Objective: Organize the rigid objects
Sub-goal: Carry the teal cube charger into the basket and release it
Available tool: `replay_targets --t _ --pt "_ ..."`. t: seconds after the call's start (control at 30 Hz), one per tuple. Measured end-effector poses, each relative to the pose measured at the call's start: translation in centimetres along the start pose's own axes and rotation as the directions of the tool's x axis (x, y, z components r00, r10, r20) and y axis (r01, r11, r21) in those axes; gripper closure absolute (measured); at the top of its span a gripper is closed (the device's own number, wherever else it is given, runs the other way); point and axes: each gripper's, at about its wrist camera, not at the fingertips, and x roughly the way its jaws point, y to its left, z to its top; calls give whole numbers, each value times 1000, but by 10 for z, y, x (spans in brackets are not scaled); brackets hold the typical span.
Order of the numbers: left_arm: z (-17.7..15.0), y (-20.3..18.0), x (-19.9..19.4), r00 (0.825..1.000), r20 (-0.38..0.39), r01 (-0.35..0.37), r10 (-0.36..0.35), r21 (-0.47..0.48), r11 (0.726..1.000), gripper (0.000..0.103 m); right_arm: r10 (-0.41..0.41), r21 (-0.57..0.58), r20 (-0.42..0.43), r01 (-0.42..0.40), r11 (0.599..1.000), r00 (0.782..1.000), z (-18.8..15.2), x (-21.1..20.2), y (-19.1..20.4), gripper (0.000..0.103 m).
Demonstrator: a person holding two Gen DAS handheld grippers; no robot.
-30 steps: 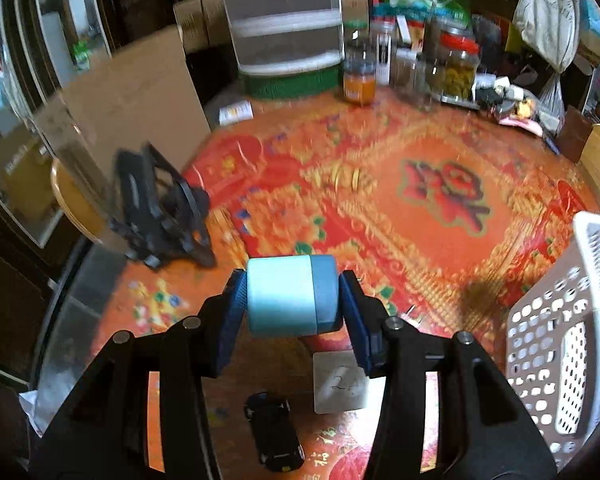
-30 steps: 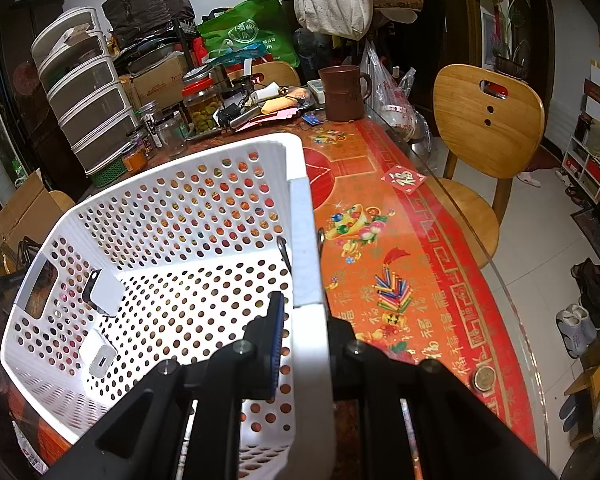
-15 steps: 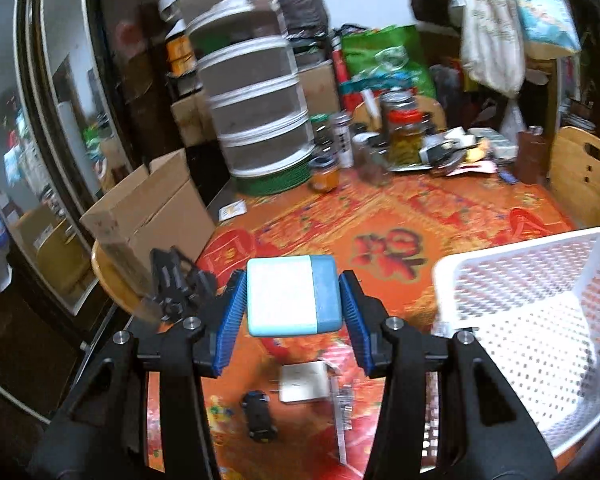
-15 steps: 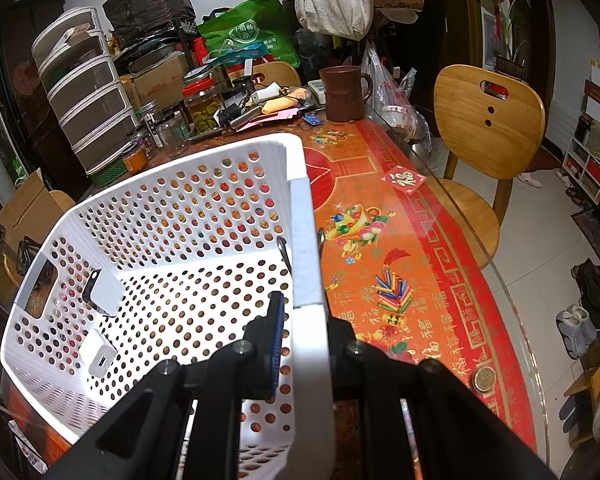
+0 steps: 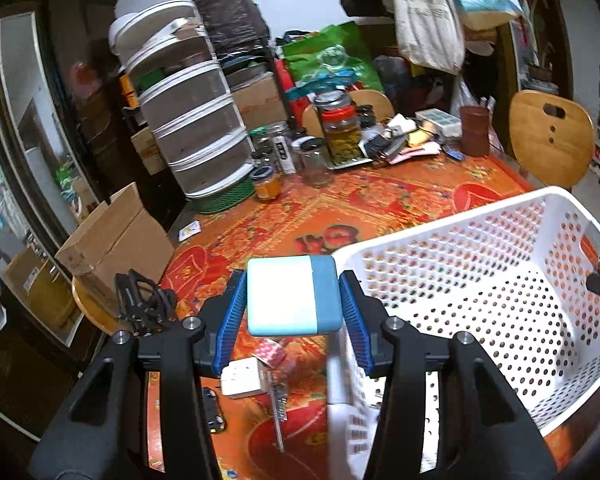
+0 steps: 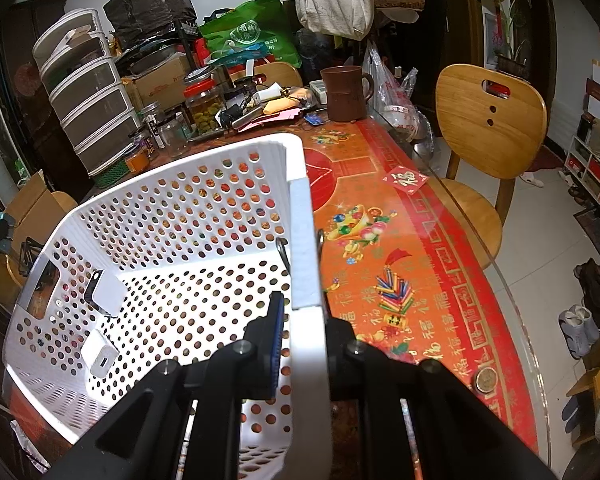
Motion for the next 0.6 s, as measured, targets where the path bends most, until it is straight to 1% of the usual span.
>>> replay_targets --t 0.1,0.27,0.4,0.47,0.6 --pt "-2 -17 2 1000 -6 -2 2 33 999 59 1 0 0 -1 1000 1000 0 0 0 90" --pt "-6 -41 9 1000 -24 15 -13 86 996 59 1 -1 1 -1 1000 1000 -1 0 -1 90" --pt "-12 -63 15 998 -51 48 -41 130 990 59 1 -1 0 -1 1000 1000 -1 0 -1 90" --pt "-15 -75 20 995 -78 74 -63 150 986 59 1 0 0 -1 1000 1000 -1 0 -1 90" --pt "-21 -92 29 990 -118 103 -82 181 978 58 2 0 0 -2 1000 1000 -1 0 -1 90"
